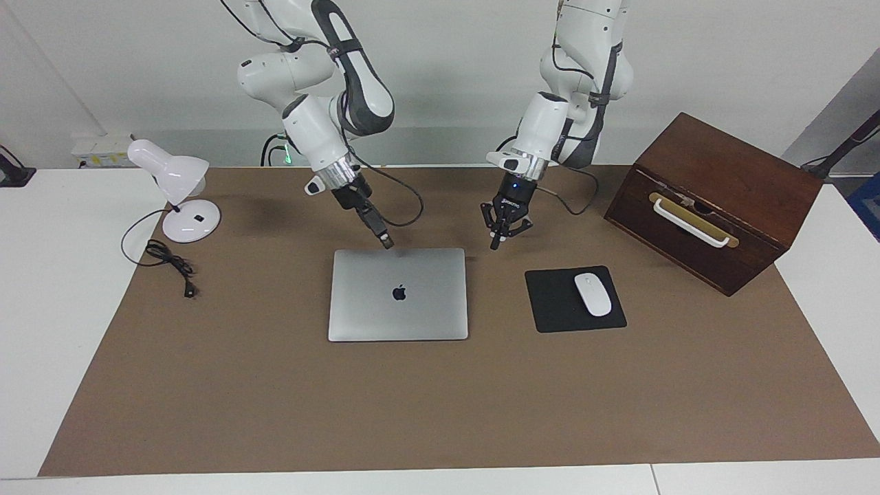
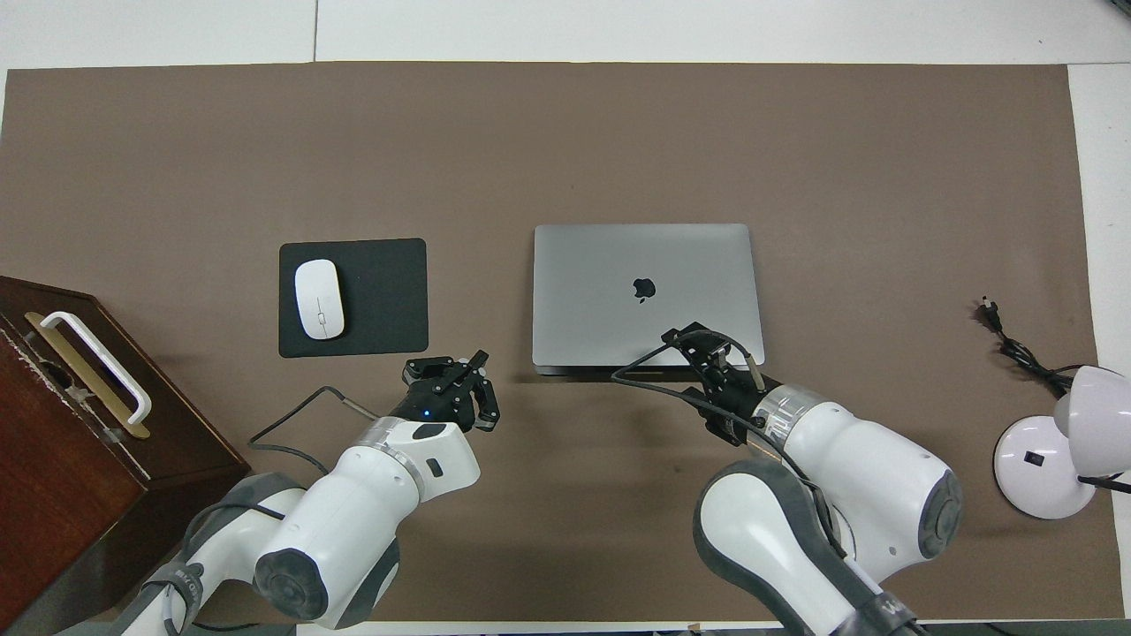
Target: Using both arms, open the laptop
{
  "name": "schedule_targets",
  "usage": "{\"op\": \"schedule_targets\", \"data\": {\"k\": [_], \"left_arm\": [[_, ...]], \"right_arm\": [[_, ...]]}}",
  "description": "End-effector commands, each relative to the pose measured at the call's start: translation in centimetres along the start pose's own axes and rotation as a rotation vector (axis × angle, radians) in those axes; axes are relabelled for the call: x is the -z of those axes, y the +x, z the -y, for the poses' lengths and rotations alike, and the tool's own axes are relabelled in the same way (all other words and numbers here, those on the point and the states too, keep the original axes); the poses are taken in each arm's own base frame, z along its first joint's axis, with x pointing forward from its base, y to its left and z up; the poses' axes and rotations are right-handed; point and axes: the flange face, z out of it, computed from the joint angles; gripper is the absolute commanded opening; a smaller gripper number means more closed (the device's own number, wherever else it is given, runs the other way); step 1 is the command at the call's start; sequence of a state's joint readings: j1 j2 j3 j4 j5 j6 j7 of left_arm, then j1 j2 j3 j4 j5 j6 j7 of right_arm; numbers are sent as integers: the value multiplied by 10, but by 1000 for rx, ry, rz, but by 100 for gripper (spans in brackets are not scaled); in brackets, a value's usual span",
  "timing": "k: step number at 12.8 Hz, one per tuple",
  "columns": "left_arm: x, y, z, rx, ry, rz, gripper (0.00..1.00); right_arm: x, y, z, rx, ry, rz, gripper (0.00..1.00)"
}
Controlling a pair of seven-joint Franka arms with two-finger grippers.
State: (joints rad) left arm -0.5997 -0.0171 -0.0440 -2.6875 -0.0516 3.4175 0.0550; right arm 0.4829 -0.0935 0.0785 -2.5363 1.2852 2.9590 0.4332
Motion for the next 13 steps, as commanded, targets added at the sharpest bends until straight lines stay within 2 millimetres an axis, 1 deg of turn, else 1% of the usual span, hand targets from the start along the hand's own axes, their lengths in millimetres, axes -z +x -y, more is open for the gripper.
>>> {"op": "schedule_targets", "data": {"k": [1,2,3,4,6,10,13], "left_arm": [[-19,-14,-11,-33,-12,-11,0],[-23,-16,-13,-37,-16,-2,0],[-25,-14,-14,-38,-17,-5,0],[-32,-15,-16,-39,-19,4,0],[-44,-13,-27,-55,-34,10,0],[-63,-2,-31,-58,-40,4,0],[-75,0,-37,-64,-47,8,0]], "right_arm": [[4,6,-1,13,38,-6,100],[4,6,-3,12,41,-5,100],[4,7,-3,15,42,-6,100],[4,7,-3,15,40,-6,100],[2,6,-4,17,37,-4,100],[-7,8,-6,16,20,-3,100],[-14,9,-9,18,3,-4,100]]}}
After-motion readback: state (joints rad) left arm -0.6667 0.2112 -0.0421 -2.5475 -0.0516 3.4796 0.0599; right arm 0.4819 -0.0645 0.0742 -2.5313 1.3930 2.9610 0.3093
